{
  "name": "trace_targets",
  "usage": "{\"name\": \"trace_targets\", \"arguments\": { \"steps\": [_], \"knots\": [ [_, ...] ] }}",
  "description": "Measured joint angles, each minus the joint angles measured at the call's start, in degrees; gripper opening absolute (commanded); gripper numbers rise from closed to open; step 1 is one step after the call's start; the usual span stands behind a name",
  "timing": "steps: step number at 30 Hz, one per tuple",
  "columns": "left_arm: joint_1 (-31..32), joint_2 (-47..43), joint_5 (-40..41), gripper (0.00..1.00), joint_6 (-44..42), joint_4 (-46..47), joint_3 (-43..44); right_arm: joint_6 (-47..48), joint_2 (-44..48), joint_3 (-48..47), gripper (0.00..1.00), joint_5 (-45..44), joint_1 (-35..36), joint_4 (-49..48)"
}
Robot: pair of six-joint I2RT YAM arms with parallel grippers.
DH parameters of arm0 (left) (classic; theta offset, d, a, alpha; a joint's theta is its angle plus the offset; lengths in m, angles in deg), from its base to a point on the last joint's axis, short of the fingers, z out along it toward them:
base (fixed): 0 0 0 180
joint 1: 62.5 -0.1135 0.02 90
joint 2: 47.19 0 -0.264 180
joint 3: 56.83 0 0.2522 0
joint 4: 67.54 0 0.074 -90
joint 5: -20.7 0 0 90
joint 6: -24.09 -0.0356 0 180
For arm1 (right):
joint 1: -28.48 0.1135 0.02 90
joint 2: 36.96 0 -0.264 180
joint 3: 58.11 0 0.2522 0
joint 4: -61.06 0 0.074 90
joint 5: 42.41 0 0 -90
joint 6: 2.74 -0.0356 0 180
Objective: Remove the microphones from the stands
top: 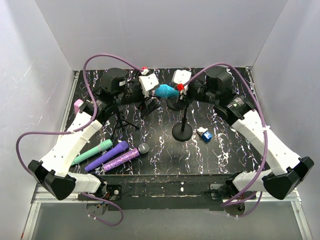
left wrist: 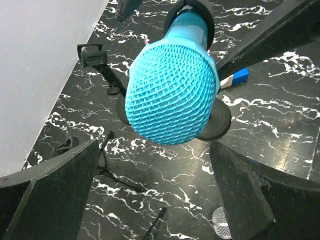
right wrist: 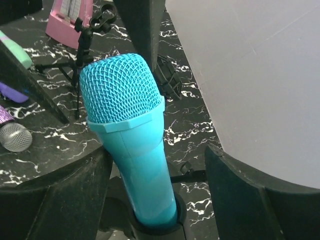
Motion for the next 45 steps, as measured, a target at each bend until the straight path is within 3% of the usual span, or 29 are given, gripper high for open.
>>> {"name": "trace_targets", "arguments": {
  "steps": [12,16,22,29,33,45],
  "knots": [
    [0.0,0.0,-3.1,0.93,12.3,8.5,-2.3,-6.9,-0.9,-10.7,0.79,5.7,-4.0,10.3],
    [0.0,-1.3,-2.9,0.93,16.5,13.2,-8.3,-5.5,-1.0,-11.8,0.78,8.6,-4.4,11.6],
    [0.0,-3.9,-2.1,0.96,18.6,17.9,-15.9,-3.5,-2.6,-11.7,0.78,8.9,-4.3,13.6],
    [0.0,-6.2,-1.8,0.98,18.8,23.2,-16.8,-8.5,-2.0,-12.6,0.80,7.7,-9.5,17.4],
    [0.0,-6.6,-1.9,0.98,18.8,22.7,-15.9,-10.9,1.0,-12.2,0.80,7.8,-13.9,19.3],
    [0.0,-5.2,-3.3,0.98,17.6,16.2,-10.4,-9.4,3.3,-10.5,0.80,13.1,-14.4,20.0]
  ]
}}
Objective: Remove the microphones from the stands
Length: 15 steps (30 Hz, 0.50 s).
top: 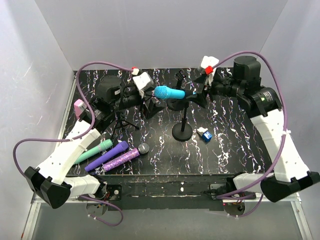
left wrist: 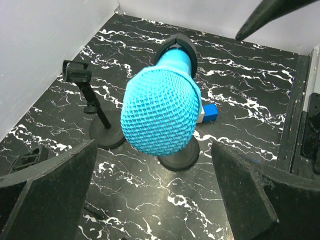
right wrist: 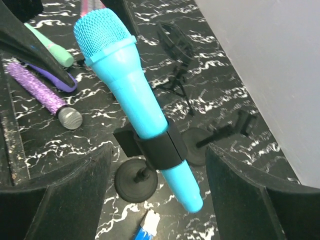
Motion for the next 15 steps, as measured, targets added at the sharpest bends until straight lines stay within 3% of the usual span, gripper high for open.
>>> {"name": "trace_targets", "arguments": {
  "steps": [8,15],
  "knots": [
    [0.0,-1.4,1.2,0.98,-0.1,-1.9,-1.2,5.0,-12.2,-11.6,0.80,9.0,0.5,7.3],
    [0.0,-8.9,4.2,0.98,2.7,-0.9,-9.2,8.9,-17.6,-16.9,0.74,10.1,4.5,11.0]
  ]
}}
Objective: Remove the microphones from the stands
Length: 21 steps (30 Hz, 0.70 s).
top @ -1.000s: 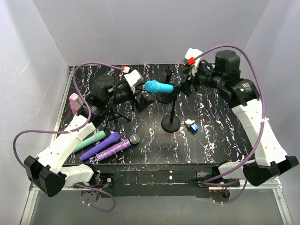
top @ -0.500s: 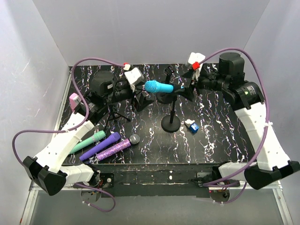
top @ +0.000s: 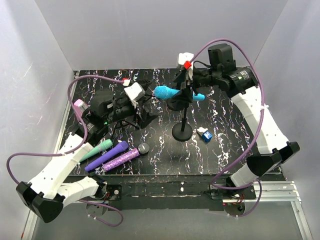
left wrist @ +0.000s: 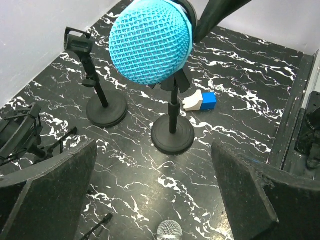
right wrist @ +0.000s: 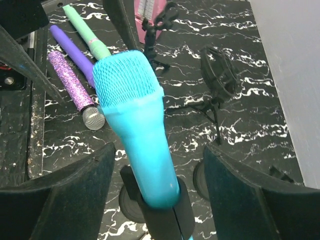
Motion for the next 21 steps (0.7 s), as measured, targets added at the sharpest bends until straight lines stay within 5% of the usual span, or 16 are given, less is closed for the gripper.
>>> {"name": "trace_targets", "arguments": {
  "steps": [2,8,21],
  "knots": [
    [0.0,-1.7,0.1,0.98,0.6,1.8,-2.0,0.3,-1.1,-1.0,0.68,-0.4,1.6,0.2],
    [0.0,-3.0,-0.8,0.98,1.6,12.8,-9.2,-2.8,-1.9,-0.1,0.26,-4.1,3.5,-3.0],
    [0.3,18.4,-8.7,0.96,8.5,36.5,-10.0,-9.9,3.1,6.6,0.09,-2.1,-5.0,-11.3]
  ]
}}
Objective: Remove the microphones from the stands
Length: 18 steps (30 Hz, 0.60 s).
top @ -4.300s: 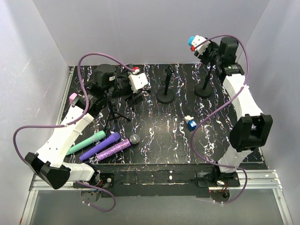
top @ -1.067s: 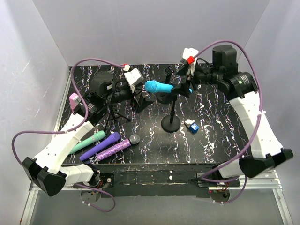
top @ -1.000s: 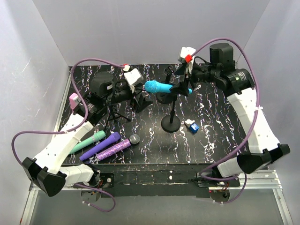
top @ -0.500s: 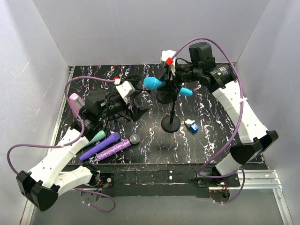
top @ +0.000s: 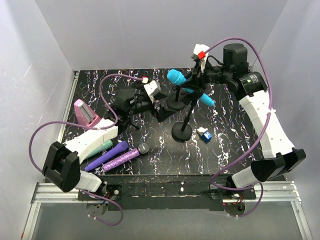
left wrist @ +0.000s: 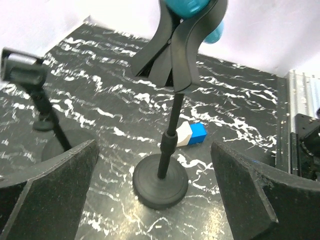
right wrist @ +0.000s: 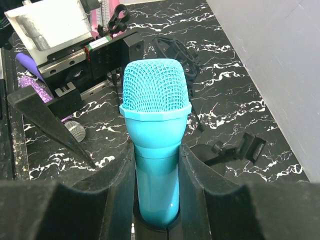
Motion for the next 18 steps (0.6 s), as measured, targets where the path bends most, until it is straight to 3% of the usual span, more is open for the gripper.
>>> {"name": "trace_targets", "arguments": {
  "steps": [8,18],
  "knots": [
    [0.9,6.2,-8.4,0.95,1.7,7.6,5.2,-0.7,2.6,3.5,0.08,3.8,-3.4,-2.3],
    [2.5,14.3,-10.9,0.92,5.0,14.2,9.5,-3.8,2.6,4.1,0.07,4.9,-5.3,-3.9]
  ]
}}
